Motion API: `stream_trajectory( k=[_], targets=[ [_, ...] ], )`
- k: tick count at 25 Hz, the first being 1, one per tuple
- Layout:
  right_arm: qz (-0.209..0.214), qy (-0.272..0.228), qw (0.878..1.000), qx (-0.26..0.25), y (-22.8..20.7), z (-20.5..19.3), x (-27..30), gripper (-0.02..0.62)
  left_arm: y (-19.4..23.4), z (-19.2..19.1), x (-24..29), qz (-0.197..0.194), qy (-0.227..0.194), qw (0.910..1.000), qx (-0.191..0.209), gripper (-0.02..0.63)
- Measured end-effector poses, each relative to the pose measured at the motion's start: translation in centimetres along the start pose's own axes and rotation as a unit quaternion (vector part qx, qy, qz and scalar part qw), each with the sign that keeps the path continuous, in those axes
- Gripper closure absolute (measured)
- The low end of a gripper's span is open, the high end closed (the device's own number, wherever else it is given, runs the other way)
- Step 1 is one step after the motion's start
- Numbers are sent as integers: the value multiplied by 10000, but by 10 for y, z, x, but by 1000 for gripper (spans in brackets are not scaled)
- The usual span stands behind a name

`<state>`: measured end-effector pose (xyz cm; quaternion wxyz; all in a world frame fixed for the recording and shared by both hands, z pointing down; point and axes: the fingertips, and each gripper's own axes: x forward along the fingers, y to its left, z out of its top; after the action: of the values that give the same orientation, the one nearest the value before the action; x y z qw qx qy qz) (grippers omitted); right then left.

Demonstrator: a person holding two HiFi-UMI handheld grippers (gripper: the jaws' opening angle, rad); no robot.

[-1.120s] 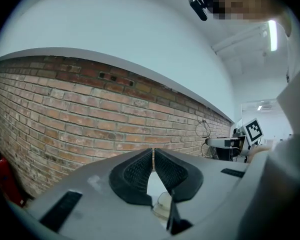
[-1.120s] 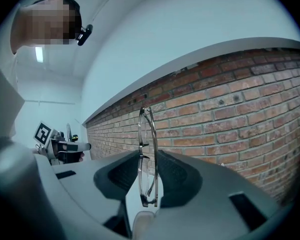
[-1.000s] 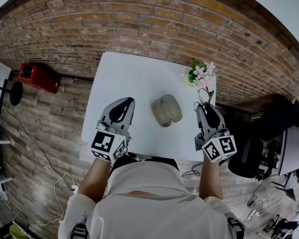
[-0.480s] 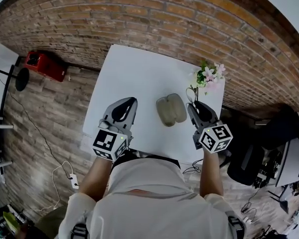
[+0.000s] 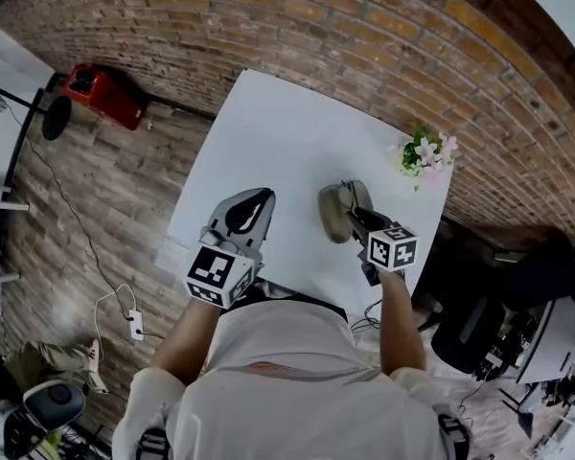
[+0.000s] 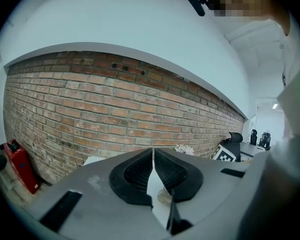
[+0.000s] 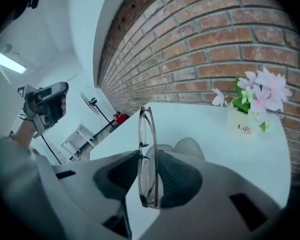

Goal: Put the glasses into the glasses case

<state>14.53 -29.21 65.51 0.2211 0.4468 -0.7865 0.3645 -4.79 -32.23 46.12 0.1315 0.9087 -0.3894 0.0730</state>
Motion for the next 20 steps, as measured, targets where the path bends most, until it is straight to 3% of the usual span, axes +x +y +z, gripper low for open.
stream_trajectory(
  k=[9, 14, 20],
  targets=[
    [68, 1018, 9939, 424, -9, -52, 45, 430, 12, -16, -19, 211, 152, 9996, -91, 583],
    [296, 1232, 9895, 689, -8, -61, 59, 430, 13, -20, -24, 260, 183, 9994, -110, 583],
    [263, 1387, 9865, 828, -9, -68, 67, 429, 13, -22, -28, 265, 221, 9994, -86, 583]
  ],
)
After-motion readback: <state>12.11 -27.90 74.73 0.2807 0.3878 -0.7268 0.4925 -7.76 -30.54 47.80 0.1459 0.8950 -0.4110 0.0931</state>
